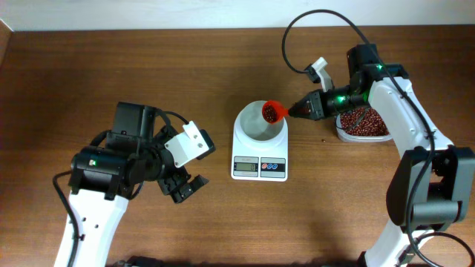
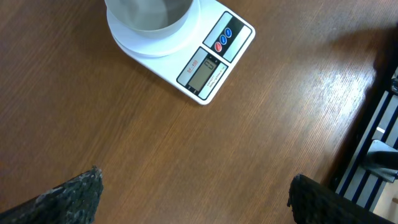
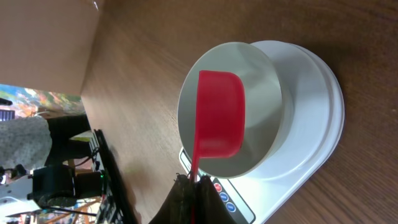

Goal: Scoop and weigh 50g on scale
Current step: 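Tilt the scoop to pour beans into the white bowl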

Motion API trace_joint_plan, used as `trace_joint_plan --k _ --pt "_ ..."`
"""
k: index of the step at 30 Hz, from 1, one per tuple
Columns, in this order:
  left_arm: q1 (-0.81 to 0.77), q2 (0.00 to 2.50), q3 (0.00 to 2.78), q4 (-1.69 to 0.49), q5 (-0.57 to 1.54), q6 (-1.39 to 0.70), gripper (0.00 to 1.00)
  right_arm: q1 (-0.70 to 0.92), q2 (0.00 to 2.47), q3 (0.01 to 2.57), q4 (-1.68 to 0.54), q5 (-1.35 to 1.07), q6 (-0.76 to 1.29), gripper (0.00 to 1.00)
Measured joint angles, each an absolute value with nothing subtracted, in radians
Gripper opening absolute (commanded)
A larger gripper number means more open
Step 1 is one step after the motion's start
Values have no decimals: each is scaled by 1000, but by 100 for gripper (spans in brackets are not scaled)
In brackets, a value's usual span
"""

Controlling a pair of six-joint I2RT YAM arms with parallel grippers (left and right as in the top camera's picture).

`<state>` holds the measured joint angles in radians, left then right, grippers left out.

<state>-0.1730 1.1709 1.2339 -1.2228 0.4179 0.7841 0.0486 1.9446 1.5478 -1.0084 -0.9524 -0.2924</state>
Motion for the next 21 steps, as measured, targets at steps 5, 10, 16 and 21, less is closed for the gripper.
trace_joint_plan --k 5,10,16,21 --pt "-173 1171 1234 -1223 418 784 99 57 1945 1548 -1036 -948 -385 4" --pt "-173 1171 1234 -1222 418 784 99 80 1945 1548 -1039 -933 -502 4" --pt "-173 1171 1234 -1223 418 784 99 92 1945 1548 -1039 -930 -671 4" --pt "-173 1171 1234 -1222 418 785 99 92 1945 1548 -1039 -925 -815 4"
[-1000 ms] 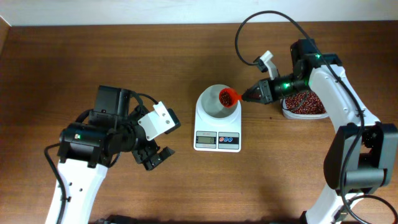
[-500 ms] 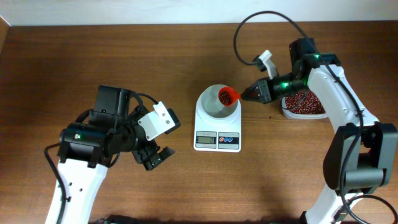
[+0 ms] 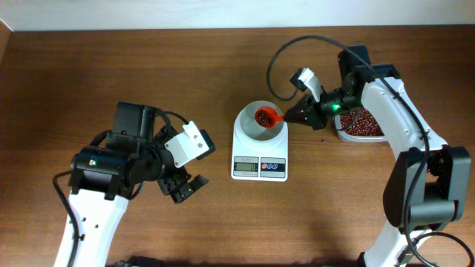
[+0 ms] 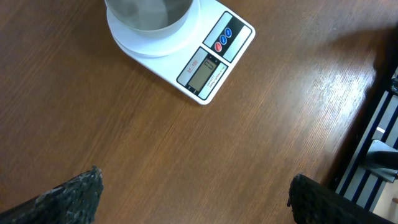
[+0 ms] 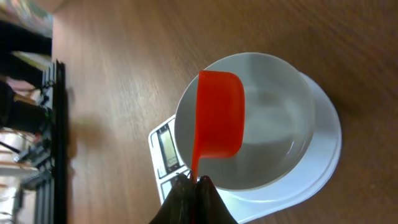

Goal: Scoop and weigh 50g on scale
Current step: 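Tilt the scoop to pour beans into the white bowl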

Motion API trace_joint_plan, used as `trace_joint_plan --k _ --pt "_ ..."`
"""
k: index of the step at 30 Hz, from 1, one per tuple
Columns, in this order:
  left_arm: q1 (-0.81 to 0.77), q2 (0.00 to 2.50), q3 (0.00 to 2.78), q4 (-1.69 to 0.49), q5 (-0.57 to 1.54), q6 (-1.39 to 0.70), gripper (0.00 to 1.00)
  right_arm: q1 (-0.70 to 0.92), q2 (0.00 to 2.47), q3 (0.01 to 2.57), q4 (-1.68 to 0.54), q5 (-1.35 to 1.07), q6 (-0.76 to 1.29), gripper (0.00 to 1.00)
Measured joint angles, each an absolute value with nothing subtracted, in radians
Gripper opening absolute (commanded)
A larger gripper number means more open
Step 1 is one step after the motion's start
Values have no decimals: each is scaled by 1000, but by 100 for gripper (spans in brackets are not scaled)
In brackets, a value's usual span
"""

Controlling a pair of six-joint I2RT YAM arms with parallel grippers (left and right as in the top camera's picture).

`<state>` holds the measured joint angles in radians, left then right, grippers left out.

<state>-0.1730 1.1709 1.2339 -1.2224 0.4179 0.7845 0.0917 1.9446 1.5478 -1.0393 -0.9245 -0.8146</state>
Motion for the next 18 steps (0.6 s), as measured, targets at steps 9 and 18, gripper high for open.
trace_joint_plan --k 9,18 --pt "-173 1171 1234 -1223 418 784 99 92 1945 1548 -1039 -924 -1030 4" --pt "-173 1171 1234 -1223 418 784 99 92 1945 1548 -1039 -923 -1267 4"
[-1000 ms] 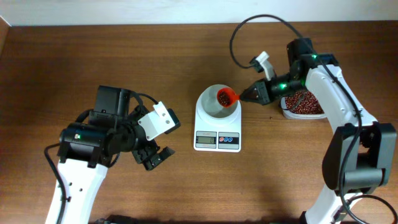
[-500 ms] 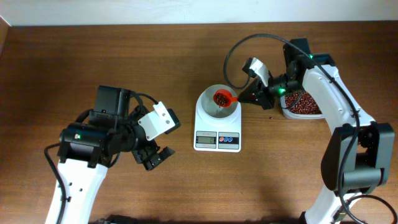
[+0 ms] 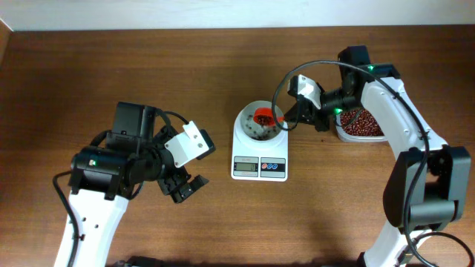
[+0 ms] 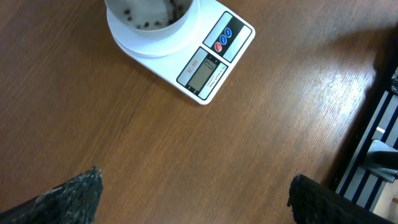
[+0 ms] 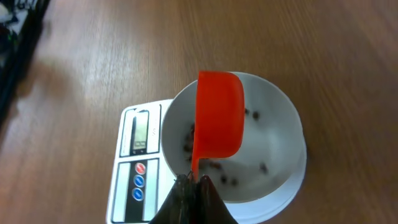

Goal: Scoop and weigh 50g on scale
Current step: 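Tilt the scoop to pour beans into the white bowl, then move the empty scoop back into the bean tub with right gripper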

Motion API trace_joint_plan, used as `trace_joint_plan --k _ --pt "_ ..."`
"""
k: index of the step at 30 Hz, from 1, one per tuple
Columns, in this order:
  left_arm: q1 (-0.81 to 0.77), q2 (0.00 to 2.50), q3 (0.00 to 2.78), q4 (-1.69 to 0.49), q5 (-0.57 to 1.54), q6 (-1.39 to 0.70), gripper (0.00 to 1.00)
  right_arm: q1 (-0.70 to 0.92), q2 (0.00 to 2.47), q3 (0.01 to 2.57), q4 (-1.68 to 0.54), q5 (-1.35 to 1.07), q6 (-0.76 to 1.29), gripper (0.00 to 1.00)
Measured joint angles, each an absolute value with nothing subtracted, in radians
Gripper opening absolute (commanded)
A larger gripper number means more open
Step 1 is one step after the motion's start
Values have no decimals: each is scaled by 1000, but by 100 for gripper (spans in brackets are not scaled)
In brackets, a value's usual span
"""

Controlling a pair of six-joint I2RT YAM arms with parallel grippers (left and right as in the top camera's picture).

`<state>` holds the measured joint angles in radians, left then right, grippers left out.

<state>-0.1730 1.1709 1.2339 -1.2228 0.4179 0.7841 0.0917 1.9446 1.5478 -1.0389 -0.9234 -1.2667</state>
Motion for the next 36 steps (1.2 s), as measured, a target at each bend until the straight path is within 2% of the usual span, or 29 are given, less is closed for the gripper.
trace_joint_plan --k 16,26,32,36 --pt "-173 1171 1234 -1223 418 784 99 92 1945 1548 -1010 -923 -1644 4" --pt "-173 1171 1234 -1222 418 784 99 92 1945 1548 -957 -948 -1684 4" --pt "-173 1171 1234 -1222 418 784 99 91 1929 1548 -1053 -985 -1682 4" --pt "-173 1171 1234 -1223 418 784 99 74 1802 1548 -1160 -978 -1684 4"
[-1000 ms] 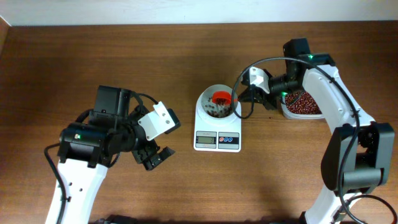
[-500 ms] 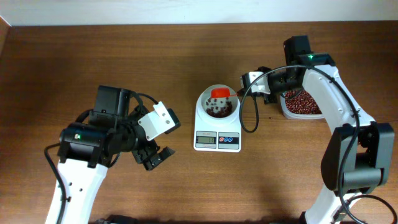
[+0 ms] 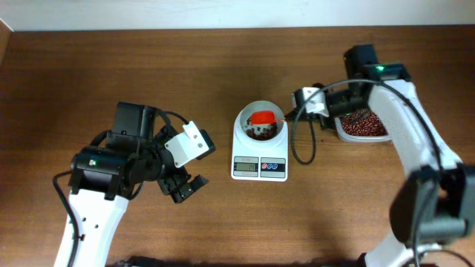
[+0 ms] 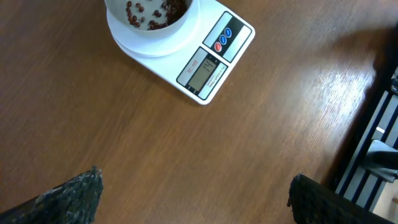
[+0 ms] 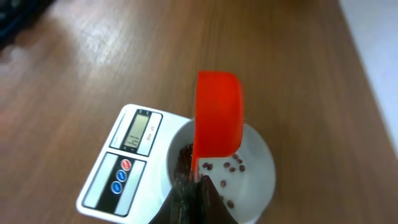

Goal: Scoop and weigh 50g on scale
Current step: 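Move the empty scoop back into the bean tub with right gripper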

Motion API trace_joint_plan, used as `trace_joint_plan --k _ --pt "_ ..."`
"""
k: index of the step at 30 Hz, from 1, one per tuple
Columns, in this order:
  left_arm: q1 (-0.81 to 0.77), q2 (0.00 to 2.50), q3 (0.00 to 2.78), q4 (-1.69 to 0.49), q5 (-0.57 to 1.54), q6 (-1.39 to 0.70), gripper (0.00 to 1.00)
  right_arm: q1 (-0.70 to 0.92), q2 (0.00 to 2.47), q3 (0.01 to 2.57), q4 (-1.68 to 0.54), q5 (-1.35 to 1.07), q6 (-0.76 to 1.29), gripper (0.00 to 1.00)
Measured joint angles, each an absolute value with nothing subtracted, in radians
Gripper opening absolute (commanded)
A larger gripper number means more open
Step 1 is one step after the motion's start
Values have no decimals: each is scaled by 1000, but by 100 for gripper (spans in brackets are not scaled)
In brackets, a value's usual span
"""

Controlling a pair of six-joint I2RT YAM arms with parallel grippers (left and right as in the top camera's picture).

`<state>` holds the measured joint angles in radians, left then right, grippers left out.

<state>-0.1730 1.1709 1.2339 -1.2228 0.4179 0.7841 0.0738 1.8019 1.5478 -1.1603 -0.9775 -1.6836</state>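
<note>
The white scale (image 3: 260,159) stands mid-table with a white bowl (image 3: 247,123) on it, and dark red beans (image 5: 181,157) lie in the bowl. My right gripper (image 5: 194,180) is shut on the handle of the red scoop (image 5: 218,112). The scoop (image 3: 262,117) is turned over above the bowl, its underside facing the wrist camera. The scale's display (image 5: 137,134) shows digits too blurred to read. My left gripper (image 3: 184,188) hangs open over bare table left of the scale, its fingers (image 4: 68,199) wide apart with nothing between them.
A clear container of red beans (image 3: 361,123) sits right of the scale, under the right arm. The scale's display and buttons (image 4: 214,55) face the table's front edge. A black cable (image 3: 303,148) loops down beside the scale.
The scoop has tipped further over the bowl and more beans lie in it now. My right wrist has turned and the arm has shifted right. The left arm has not moved.
My right gripper held the scoop full of beans at the bowl's rim, the bowl empty. Then the scoop was over the bowl. Then it was tilted with a few beans scattered in the bowl. Now it is overturned and a pile of beans lies there.
</note>
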Motion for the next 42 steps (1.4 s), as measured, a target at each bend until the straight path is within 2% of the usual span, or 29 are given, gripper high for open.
trace_joint_plan --k 2,6,11,16,20,30,42 --pt "-173 1171 1234 -1222 418 785 99 49 1710 1548 -1202 -948 -1675 4" --pt "-173 1171 1234 -1223 418 784 99 -17 1573 1550 -1214 -875 -1525 4" --pt "-173 1171 1234 -1222 418 785 99 -102 1563 1551 -1197 -719 -1190 4" --pt "-173 1171 1234 -1223 418 784 99 -158 1590 1551 -1055 -519 -781 4" --pt "-173 1171 1234 -1223 418 784 99 -176 1631 1551 -1012 -338 -556 4" --pt "-173 1171 1234 -1223 418 784 99 -176 1833 1550 -1048 -59 -328 4" --pt "-173 1171 1234 -1223 418 784 99 -176 1834 1550 -1104 -165 -308 4"
